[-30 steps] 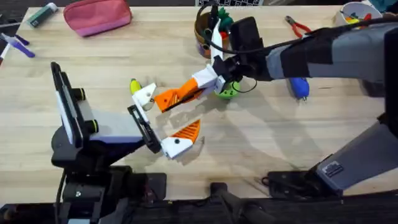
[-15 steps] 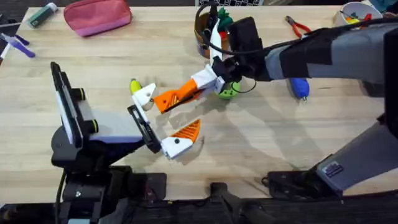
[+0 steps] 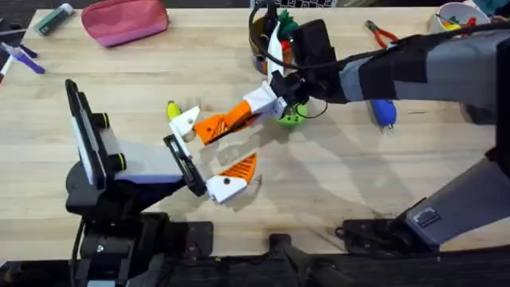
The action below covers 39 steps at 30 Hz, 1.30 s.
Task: Pick up the gripper from the table and insert it into the empty holder that is missing its gripper. Then pick up a screw, insert it into the mounting hole, and use the screwdriver to tighten it. Finally, clean up the table by picking up the vegetable and placing it into the bucket.
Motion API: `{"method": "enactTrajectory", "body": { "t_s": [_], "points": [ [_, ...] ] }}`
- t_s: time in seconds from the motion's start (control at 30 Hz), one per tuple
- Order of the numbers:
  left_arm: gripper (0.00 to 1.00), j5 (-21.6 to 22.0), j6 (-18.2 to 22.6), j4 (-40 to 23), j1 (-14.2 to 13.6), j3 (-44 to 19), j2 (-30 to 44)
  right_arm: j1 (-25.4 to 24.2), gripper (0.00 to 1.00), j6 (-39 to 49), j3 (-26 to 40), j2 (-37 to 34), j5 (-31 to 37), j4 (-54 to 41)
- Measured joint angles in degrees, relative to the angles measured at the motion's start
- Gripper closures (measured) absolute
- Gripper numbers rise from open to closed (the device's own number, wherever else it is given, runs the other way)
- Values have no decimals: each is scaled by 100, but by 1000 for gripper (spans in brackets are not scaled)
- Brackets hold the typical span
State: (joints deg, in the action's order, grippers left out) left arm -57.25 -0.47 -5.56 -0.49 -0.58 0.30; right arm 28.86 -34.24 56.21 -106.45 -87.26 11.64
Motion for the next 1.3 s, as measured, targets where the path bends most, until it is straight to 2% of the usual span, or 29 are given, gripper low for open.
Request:
{"method": "enactTrajectory", "body": {
  "t_s": [0.53,1.3],
  "points": [
    [15,3,4,2,0,0,1,0,991,-8,81,0,2,-13],
    [15,21,114,10,0,0,0,24,992,-481,295,0,100,-15]
  ]
}}
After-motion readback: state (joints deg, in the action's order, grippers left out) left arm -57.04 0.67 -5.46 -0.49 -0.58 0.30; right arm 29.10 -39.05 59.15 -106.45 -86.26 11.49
